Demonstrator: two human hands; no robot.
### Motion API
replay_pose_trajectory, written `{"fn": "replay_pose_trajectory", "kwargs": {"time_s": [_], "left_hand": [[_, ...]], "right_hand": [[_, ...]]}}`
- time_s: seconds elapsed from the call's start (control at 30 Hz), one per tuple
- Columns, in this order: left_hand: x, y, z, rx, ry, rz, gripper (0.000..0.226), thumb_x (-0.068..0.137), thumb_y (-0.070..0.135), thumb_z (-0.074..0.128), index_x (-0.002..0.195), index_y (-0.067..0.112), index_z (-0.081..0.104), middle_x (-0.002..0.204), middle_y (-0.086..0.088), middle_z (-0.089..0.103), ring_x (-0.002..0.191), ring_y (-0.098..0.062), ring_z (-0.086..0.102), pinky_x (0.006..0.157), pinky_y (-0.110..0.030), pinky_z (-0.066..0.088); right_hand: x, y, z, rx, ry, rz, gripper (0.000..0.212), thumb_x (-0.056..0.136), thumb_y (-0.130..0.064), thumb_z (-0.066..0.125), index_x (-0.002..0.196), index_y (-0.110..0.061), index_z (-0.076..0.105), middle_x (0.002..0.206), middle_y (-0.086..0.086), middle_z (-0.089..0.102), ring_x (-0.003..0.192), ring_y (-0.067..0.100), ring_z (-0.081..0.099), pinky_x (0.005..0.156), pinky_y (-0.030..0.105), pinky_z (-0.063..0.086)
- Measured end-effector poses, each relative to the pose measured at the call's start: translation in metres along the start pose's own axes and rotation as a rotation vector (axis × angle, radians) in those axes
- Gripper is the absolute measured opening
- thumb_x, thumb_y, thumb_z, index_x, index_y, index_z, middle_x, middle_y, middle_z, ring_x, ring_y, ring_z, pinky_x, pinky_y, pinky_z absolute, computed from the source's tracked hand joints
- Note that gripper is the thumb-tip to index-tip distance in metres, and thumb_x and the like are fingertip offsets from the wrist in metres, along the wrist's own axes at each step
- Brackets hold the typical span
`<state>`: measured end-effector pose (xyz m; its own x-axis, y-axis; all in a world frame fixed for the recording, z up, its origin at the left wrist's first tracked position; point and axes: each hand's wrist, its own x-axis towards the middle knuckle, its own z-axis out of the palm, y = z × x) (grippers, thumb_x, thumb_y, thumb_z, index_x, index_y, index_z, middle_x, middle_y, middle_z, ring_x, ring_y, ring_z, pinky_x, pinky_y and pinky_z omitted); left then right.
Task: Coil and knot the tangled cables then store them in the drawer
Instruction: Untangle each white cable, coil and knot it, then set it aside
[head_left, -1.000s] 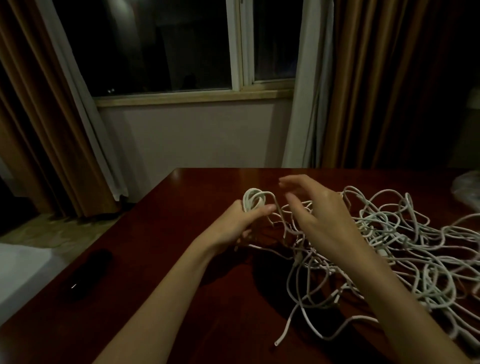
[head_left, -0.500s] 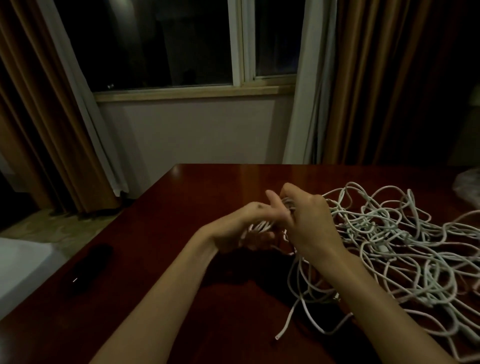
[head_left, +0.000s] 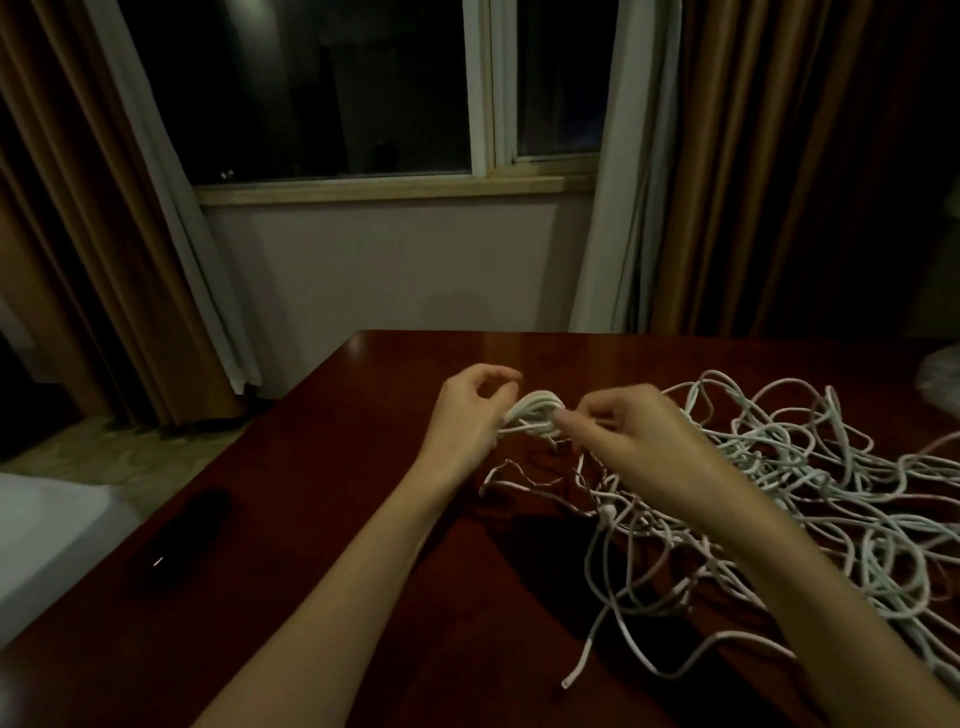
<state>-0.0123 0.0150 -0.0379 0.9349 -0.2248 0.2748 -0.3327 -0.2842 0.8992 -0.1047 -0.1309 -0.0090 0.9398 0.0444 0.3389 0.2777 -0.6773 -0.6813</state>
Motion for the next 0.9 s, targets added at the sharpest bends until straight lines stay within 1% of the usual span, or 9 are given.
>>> {"fn": "replay_pose_trajectory", "kwargs": {"time_s": [0.13,0.2,0.27,0.33,0.47,0.53,0.63,0.8,0.9], "left_hand": [[-0.006,0.004,0.013,-0.040,-0.190,0.135,0.021,0.097,0.017,0.057,0.115,0.028,0.057,0.080,-0.008,0.072,0.061,-0.018,0.068,0.062,-0.039,0.056],[-0.009,0.010,0.014,-0.171,-0.223,0.211,0.026,0.099,0.013,0.051,0.121,0.025,0.054,0.067,-0.009,0.067,0.048,-0.023,0.060,0.050,-0.036,0.051],[-0.010,0.014,0.013,-0.281,-0.173,0.234,0.028,0.100,0.008,0.047,0.125,0.019,0.051,0.050,0.002,0.054,0.036,-0.009,0.043,0.037,-0.020,0.036],[-0.010,0.014,0.013,-0.347,-0.070,0.219,0.026,0.100,0.007,0.046,0.123,0.016,0.053,0.047,0.008,0.046,0.033,-0.003,0.034,0.035,-0.016,0.027],[-0.004,0.006,0.008,-0.208,0.179,0.250,0.021,0.098,0.007,0.049,0.113,0.019,0.056,0.047,0.006,0.047,0.037,-0.006,0.038,0.038,-0.021,0.031],[-0.003,-0.002,0.004,-0.029,0.228,0.310,0.023,0.097,0.008,0.050,0.114,0.021,0.055,0.053,-0.002,0.053,0.040,-0.015,0.045,0.042,-0.032,0.038],[-0.005,-0.008,0.000,0.173,0.108,0.375,0.029,0.098,0.010,0.049,0.122,0.026,0.051,0.054,-0.011,0.056,0.043,-0.025,0.050,0.048,-0.048,0.043],[-0.010,0.007,0.003,-0.040,-0.089,0.370,0.035,0.095,0.017,0.046,0.119,0.042,0.052,0.086,-0.037,0.060,0.062,-0.053,0.057,0.053,-0.063,0.048],[-0.016,0.018,0.008,-0.261,-0.169,0.298,0.031,0.099,0.007,0.046,0.122,0.026,0.055,0.084,-0.032,0.064,0.060,-0.049,0.057,0.056,-0.049,0.051]], "right_hand": [[0.005,-0.009,-0.011,0.213,0.113,-0.098,0.024,0.092,-0.028,0.059,0.076,-0.015,0.069,0.053,-0.017,0.061,0.048,-0.005,0.055,0.046,0.007,0.037],[0.010,0.001,-0.007,0.309,0.196,-0.045,0.025,0.091,-0.030,0.060,0.076,-0.013,0.071,0.056,-0.009,0.064,0.051,-0.001,0.057,0.050,0.011,0.039],[0.012,0.011,0.004,0.381,0.182,0.043,0.025,0.092,-0.031,0.060,0.077,-0.013,0.070,0.060,-0.002,0.065,0.051,0.006,0.057,0.051,0.019,0.041],[0.015,0.016,0.021,0.323,0.150,0.080,0.023,0.095,-0.020,0.057,0.076,-0.017,0.068,0.060,-0.001,0.063,0.051,0.009,0.055,0.051,0.018,0.040],[0.009,0.004,0.050,-0.106,0.054,0.023,0.036,0.099,-0.015,0.045,0.063,-0.020,0.046,0.058,-0.006,0.046,0.055,0.012,0.044,0.059,0.030,0.033],[0.001,-0.008,0.050,-0.172,-0.031,-0.065,0.037,0.101,-0.022,0.043,0.064,-0.025,0.042,0.060,-0.009,0.045,0.055,0.008,0.044,0.056,0.022,0.031],[-0.001,-0.021,0.033,-0.199,-0.017,-0.137,0.030,0.100,-0.027,0.047,0.071,-0.033,0.050,0.063,-0.013,0.052,0.059,0.002,0.053,0.057,0.014,0.041],[0.012,-0.007,0.000,0.087,0.199,-0.096,0.020,0.092,-0.030,0.061,0.077,-0.020,0.071,0.062,-0.009,0.065,0.062,-0.002,0.062,0.056,0.011,0.044],[0.015,0.006,0.001,0.387,0.114,0.036,0.018,0.090,-0.025,0.064,0.076,-0.016,0.071,0.069,0.002,0.070,0.062,0.008,0.064,0.057,0.018,0.047]]}}
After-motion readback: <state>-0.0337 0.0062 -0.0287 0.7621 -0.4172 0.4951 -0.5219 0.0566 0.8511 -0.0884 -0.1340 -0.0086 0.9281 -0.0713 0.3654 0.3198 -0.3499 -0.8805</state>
